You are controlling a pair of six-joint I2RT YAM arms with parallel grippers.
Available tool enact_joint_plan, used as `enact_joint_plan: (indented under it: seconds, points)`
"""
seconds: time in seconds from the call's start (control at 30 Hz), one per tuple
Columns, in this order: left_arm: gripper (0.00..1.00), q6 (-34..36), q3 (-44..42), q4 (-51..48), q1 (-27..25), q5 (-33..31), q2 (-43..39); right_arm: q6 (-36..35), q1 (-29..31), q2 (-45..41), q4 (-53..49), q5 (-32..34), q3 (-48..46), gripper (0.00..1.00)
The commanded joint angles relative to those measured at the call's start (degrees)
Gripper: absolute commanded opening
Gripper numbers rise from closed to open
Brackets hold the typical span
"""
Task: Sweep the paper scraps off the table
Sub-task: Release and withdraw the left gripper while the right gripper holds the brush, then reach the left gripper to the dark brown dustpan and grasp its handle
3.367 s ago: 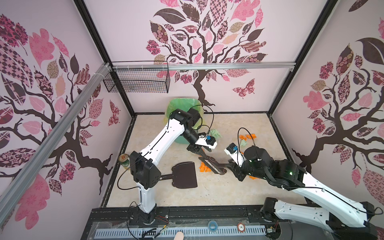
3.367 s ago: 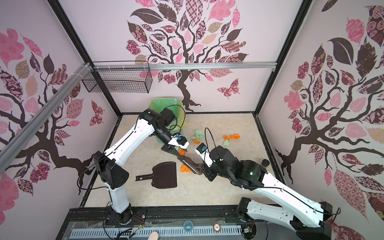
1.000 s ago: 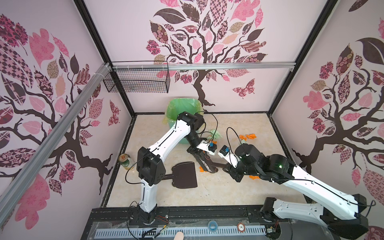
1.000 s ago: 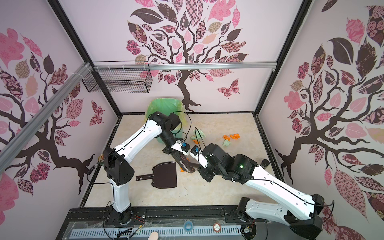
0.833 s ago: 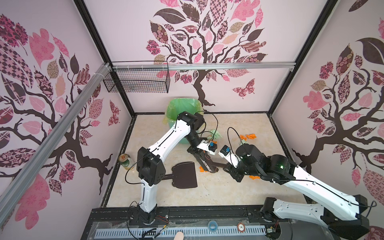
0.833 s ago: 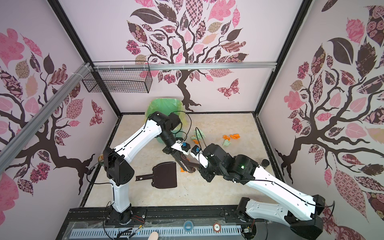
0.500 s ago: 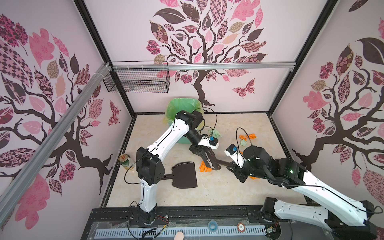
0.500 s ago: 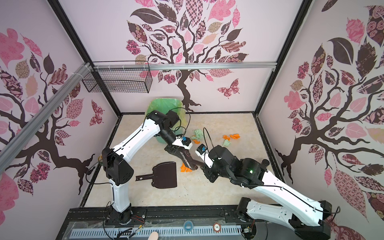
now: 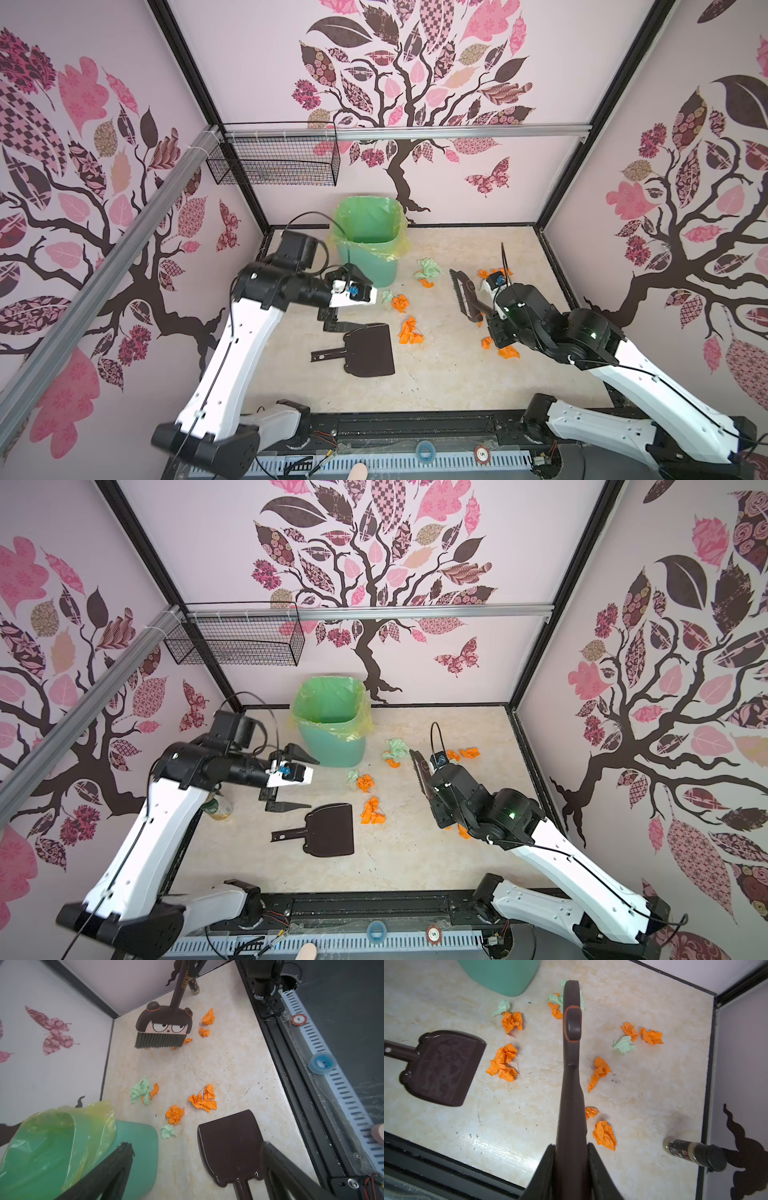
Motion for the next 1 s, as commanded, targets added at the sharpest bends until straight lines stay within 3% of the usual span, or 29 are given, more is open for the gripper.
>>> enact_joint_plan:
  seconds: [0.0, 0.03, 0.1, 0.17, 0.27, 0.4, 0.5, 0.6, 0.73, 0.87, 0.97]
  points:
    - [0.98, -9.15, -6.68, 8.53, 10.4, 3.45, -6.25, 1.63, -0.26, 2.51, -0.35, 3.69, 3.28, 0.0]
    - [0.98, -11.1, -7.29, 8.24, 14.65, 6.85, -8.12, 1.37, -0.33, 3.43, 0.26, 3.78, 3.64, 0.0]
    - [0.98, -6.43, -6.71, 1.56, 18.23, 8.44, -8.67, 0.61, -0.78, 5.23, 1.57, 3.5, 4.53, 0.0]
    - [0.97, 4.96, -6.31, -10.44, 18.27, 3.26, -6.99, -0.28, -1.88, 6.99, 2.68, 2.29, 5.72, 0.0]
    - [0.98, 11.51, -9.97, -14.33, 19.16, -6.48, -3.87, -2.17, -3.78, 8.68, 4.42, 0.09, 6.94, 0.0]
    - [0.98, 24.73, -15.66, -18.52, 25.02, -12.42, -0.66, -3.91, -4.93, 9.93, 5.8, -1.79, 7.31, 0.0]
    - [0.98, 27.93, -21.77, -14.28, 25.21, -18.01, 0.32, -4.04, -5.08, 10.08, 6.95, -2.93, 6.28, 0.0]
    - [0.96, 27.22, -29.29, -2.27, 25.21, -23.97, 2.45, -3.99, -5.25, 9.48, 8.42, -3.99, 4.76, 0.0]
    - [0.68, 24.37, -31.35, 1.09, 25.21, -21.69, 7.15, -3.75, -5.28, 8.46, 9.94, -4.53, 2.07, 0.0]
    - [0.51, 21.11, -37.53, 12.28, 24.82, -19.98, 4.45, -4.01, -5.81, 8.25, 10.31, -5.19, 0.69, 0.0]
    - [0.29, 19.32, -42.42, 17.98, 22.22, -21.3, 1.82, -4.68, -6.39, 8.48, 10.26, -5.45, 0.86, 0.0]
